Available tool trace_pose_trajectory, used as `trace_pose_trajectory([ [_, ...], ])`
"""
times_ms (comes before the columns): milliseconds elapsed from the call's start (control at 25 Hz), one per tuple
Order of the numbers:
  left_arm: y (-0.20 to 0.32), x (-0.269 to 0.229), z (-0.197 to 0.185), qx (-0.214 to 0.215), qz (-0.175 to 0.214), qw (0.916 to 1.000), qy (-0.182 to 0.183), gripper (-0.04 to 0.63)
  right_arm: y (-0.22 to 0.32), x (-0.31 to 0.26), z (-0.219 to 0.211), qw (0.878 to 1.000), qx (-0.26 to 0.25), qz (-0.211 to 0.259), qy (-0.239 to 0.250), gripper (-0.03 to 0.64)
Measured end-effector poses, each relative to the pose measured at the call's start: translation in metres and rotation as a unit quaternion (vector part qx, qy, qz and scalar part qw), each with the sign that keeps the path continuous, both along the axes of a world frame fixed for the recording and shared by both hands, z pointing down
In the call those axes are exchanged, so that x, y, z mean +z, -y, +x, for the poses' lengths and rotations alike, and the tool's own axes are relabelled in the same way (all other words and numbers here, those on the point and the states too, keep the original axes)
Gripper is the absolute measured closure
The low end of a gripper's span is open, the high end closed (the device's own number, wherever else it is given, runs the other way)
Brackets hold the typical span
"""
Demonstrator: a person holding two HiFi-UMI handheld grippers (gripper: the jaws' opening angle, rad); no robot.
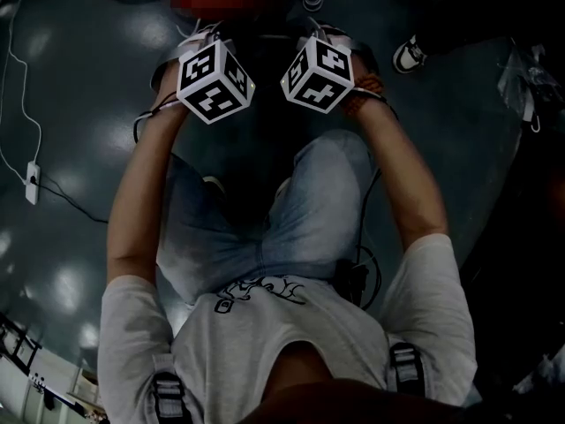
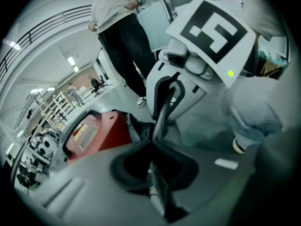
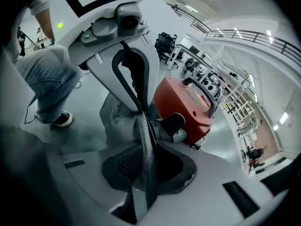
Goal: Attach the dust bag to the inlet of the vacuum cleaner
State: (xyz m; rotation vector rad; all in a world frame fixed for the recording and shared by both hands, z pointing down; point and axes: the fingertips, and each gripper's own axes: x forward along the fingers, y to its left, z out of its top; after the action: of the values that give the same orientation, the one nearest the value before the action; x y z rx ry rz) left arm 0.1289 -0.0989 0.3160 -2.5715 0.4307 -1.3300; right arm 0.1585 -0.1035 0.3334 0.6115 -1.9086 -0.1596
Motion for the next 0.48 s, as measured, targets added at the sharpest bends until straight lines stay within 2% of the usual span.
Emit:
trace_pose_trajectory([
  [80,0.001,0.0,0.0,-0.006,-0.001,1.0,-0.006,0.572,0.001,0.0,0.0,1.0,-0.001,-0.006,0.006,0.56],
  [320,0.011,0.0,0.017,0.028,0.023,0.9989,0.029,0.561,-0.002,0.009,0.012,0.989,0.077,-0.062,0.108,0.56],
  [400,0.012,-0.001,0.014,0.023,0.018,0.9993,0.021,0.561,0.0,0.007,0.01,0.992,0.066,-0.055,0.091,0.56],
  [480,0.009,0.0,0.007,0.007,0.009,0.9999,0.007,0.565,0.003,0.004,0.005,0.998,0.031,-0.033,0.044,0.56],
])
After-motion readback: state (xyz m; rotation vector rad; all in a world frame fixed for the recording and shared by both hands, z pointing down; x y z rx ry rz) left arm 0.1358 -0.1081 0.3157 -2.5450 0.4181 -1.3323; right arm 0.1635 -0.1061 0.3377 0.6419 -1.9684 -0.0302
